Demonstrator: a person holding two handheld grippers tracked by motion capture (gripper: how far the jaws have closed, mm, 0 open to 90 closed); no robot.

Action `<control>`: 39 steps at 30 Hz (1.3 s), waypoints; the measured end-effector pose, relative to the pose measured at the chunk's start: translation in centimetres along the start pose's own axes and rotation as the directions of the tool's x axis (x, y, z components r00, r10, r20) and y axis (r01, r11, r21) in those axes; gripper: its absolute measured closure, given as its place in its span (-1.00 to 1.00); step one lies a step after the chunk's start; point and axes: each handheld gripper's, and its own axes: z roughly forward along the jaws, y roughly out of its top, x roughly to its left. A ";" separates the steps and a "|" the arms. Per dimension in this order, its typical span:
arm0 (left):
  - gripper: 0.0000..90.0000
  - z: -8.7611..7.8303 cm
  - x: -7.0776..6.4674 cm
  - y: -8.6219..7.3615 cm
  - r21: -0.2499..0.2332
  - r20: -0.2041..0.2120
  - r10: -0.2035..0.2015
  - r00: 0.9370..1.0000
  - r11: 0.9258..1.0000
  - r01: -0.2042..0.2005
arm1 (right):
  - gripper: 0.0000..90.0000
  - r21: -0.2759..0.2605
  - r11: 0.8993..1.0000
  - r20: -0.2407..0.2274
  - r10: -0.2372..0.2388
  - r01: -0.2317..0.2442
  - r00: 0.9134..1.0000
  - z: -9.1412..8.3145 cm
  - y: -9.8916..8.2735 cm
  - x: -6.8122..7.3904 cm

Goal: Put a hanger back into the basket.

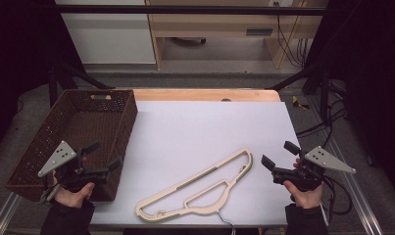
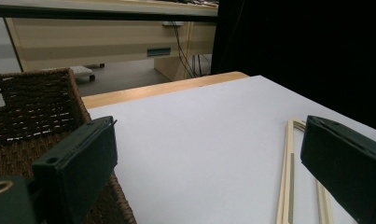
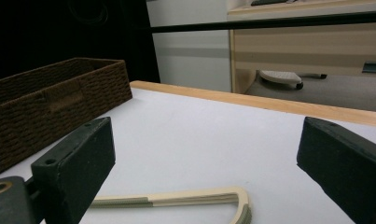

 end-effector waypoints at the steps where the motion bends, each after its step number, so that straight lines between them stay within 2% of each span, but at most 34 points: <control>1: -0.91 0.0 0.0 0.0 0.002 0.001 -0.001 1.000 1.000 0.001 | -0.89 0.007 1.000 0.003 -0.005 0.005 1.000 0.0 0.1 0.1; 7: -0.90 -0.3 0.0 0.0 -0.007 0.004 0.007 1.000 1.000 -0.007 | -0.85 0.044 0.998 0.003 -0.045 0.045 0.999 0.4 0.1 1.7; 14: -0.89 -0.3 -0.1 0.0 -0.006 0.002 0.009 1.000 1.000 -0.009 | -0.78 0.109 0.992 0.004 -0.058 0.057 0.998 1.7 -0.3 4.0; 18: -0.87 0.0 -0.5 -0.1 0.004 0.014 0.020 1.000 1.000 -0.020 | -0.72 0.152 0.986 -0.029 -0.057 0.061 0.998 2.3 -1.1 5.0; 24: -0.77 0.8 -1.5 -0.3 0.034 0.050 0.032 0.998 0.999 -0.034 | -0.61 0.217 0.972 -0.081 -0.071 0.088 0.994 3.1 -2.2 6.0; 29: -0.63 1.6 -2.4 -0.7 0.063 0.086 0.045 0.995 0.997 -0.050 | -0.55 0.264 0.958 -0.096 -0.094 0.117 0.991 3.6 -3.3 6.7; 32: -0.57 2.5 -3.4 -1.1 0.101 0.118 0.063 0.991 0.992 -0.075 | -0.55 0.285 0.951 -0.104 -0.098 0.124 0.990 4.0 -3.8 6.6; 36: -0.44 3.6 -4.5 -1.7 0.148 0.155 0.082 0.985 0.983 -0.106 | -0.55 0.285 0.952 -0.101 -0.088 0.113 0.991 4.2 -4.1 6.5; 37: -0.41 3.6 -4.5 -1.7 0.148 0.155 0.082 0.985 0.983 -0.106 | -0.55 0.283 0.952 -0.100 -0.089 0.114 0.991 4.2 -4.1 6.4; 38: -0.38 4.3 -5.1 -2.1 0.184 0.174 0.098 0.980 0.974 -0.130 | -0.55 0.282 0.952 -0.103 -0.091 0.117 0.991 4.2 -4.1 6.4; 39: -0.35 4.7 -5.4 -2.4 0.199 0.184 0.102 0.978 0.970 -0.139 | -0.56 0.279 0.953 -0.106 -0.093 0.119 0.990 4.2 -4.1 6.4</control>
